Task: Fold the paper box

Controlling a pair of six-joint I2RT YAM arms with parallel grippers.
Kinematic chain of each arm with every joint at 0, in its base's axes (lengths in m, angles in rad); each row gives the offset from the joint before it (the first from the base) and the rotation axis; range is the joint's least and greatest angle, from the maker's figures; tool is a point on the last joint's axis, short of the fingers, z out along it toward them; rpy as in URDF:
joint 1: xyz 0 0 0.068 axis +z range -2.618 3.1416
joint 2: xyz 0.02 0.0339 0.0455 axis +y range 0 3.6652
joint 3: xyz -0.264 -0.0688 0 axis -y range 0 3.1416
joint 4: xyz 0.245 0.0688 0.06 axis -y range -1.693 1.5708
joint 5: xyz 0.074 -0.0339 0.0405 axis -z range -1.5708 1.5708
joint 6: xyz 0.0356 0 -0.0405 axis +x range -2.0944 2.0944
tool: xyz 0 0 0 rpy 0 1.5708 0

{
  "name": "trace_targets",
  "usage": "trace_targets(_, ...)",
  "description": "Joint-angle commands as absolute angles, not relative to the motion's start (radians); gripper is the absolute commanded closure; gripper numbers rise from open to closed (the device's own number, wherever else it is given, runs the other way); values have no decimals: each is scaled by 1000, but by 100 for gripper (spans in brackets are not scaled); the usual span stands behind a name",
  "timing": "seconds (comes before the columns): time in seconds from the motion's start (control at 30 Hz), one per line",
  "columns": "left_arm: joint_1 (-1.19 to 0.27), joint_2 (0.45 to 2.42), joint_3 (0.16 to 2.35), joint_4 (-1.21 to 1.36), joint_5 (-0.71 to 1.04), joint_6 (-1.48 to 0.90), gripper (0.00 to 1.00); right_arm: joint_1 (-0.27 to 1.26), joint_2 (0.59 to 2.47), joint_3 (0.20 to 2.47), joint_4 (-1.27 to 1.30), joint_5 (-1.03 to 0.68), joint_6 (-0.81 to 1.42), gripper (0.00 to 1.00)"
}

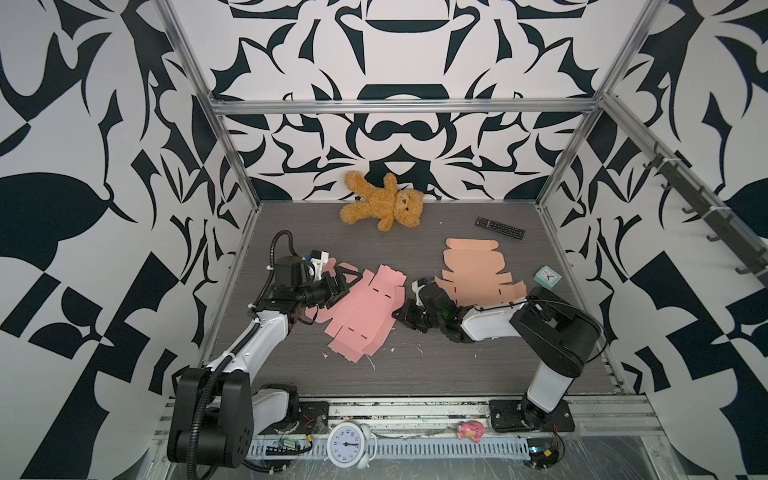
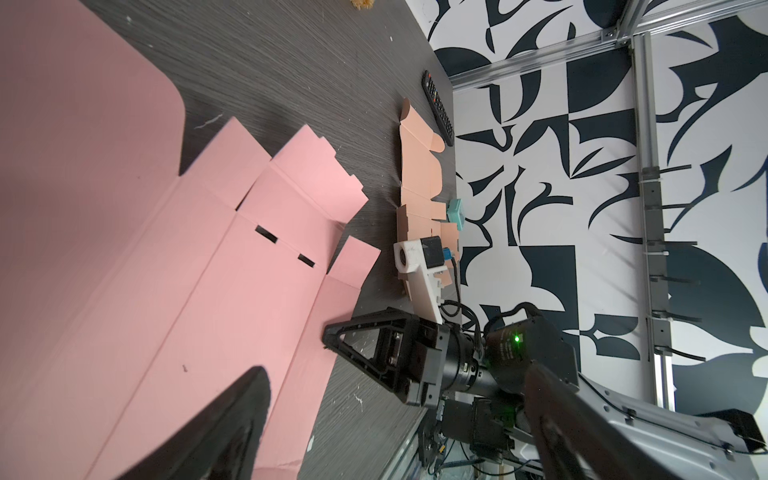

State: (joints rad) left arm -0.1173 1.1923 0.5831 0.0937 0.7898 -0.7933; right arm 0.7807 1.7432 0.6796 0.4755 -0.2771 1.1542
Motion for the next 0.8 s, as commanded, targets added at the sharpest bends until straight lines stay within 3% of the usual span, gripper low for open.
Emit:
trace_targets(0.0,-114,1204,578,129,813,-807,2,735,1677,715,236,-327,1005,93)
trace_targets(0.2,-113,1209,574,115,808,-790,2,592,1639,821,-47,-460,793,93)
trace_targets(0.4,-110,1193,583,91,792,-778,2,529,1737,1017,-267,-588,617,93)
trace_targets(0.77,-102,1177,607,62,794,-768,2,509,1865,1186,-385,-576,512,88)
